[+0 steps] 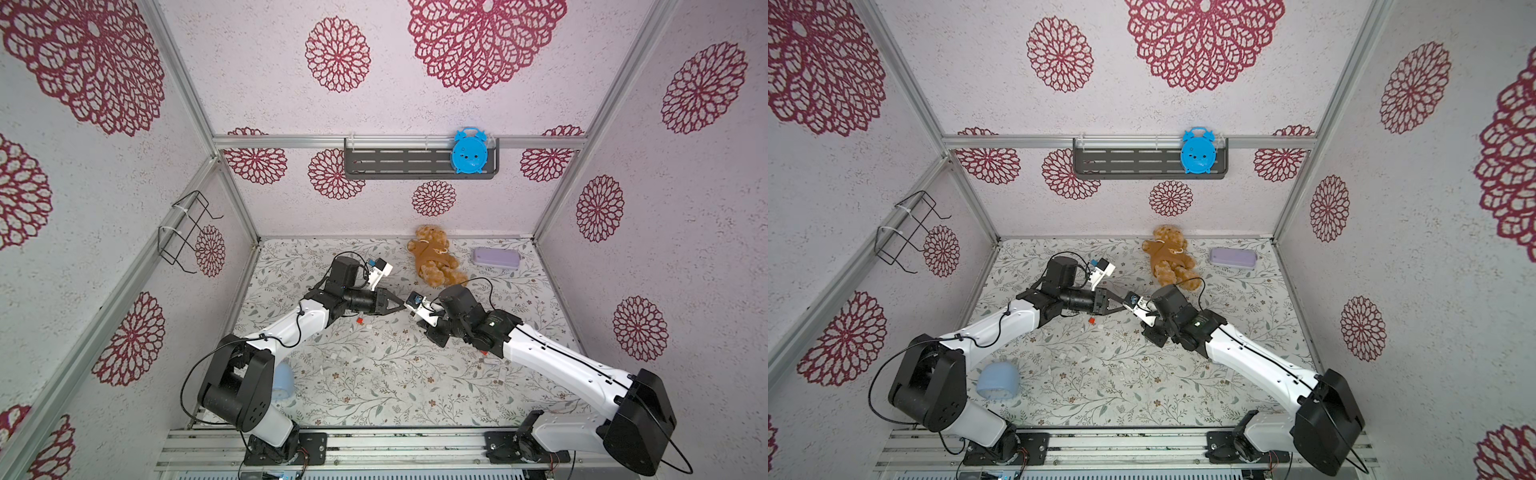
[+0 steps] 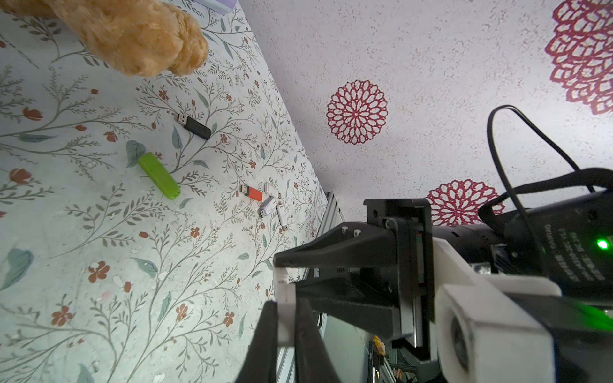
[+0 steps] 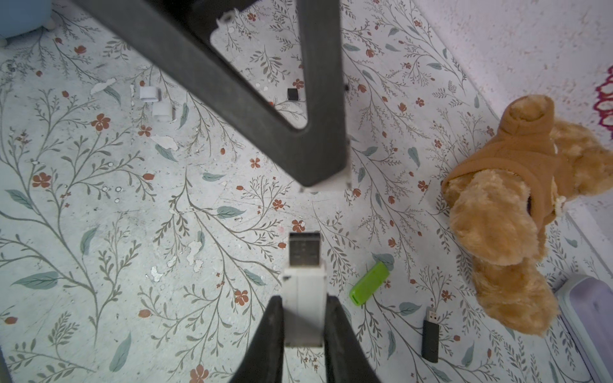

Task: Close the usb drive cover
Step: Pick up the USB drive from the center of the board, then close the cover of the USB drive.

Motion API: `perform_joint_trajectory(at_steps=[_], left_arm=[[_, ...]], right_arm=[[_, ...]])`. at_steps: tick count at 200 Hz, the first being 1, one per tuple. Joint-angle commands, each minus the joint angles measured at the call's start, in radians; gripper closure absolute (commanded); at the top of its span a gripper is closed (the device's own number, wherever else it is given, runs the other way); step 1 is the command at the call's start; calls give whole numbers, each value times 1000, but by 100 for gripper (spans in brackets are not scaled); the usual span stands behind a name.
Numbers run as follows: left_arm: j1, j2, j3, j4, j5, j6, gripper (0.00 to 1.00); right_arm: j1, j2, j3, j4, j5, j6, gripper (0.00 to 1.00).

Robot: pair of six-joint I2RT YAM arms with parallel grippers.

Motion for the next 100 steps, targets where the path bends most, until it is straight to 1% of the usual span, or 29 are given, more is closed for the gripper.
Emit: perform_joint_trajectory(at_steps=[1,100], left_arm=[[-9,14,19,-24,23,25,90],[-20,33,36,-30,27,28,90]], right_arm=[[10,-3,29,32,23,-10,78],[25,2,50,72,15,-5,78]])
